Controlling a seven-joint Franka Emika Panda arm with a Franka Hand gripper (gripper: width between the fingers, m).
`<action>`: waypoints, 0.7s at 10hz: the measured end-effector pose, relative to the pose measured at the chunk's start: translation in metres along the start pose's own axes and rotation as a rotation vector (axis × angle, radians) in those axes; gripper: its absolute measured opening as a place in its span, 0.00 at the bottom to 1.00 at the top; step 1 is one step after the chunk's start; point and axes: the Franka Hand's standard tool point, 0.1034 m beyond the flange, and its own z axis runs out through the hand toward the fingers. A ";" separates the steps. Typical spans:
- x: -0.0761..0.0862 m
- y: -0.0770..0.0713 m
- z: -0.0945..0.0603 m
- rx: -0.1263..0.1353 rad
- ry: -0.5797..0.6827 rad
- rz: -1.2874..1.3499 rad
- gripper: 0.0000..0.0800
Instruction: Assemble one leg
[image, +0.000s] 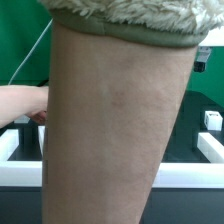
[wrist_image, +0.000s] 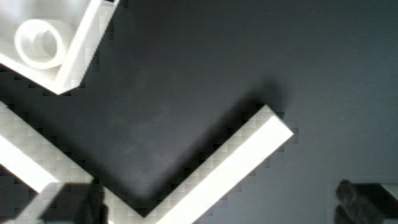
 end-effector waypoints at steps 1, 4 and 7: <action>0.000 0.000 0.000 -0.011 -0.006 0.015 0.81; 0.000 -0.001 0.001 -0.009 -0.006 0.016 0.81; 0.000 -0.001 0.001 -0.008 -0.007 0.015 0.81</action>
Offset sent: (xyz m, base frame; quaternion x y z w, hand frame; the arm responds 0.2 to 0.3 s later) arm 0.0000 0.0000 0.0000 0.0000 0.0000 0.0000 1.0000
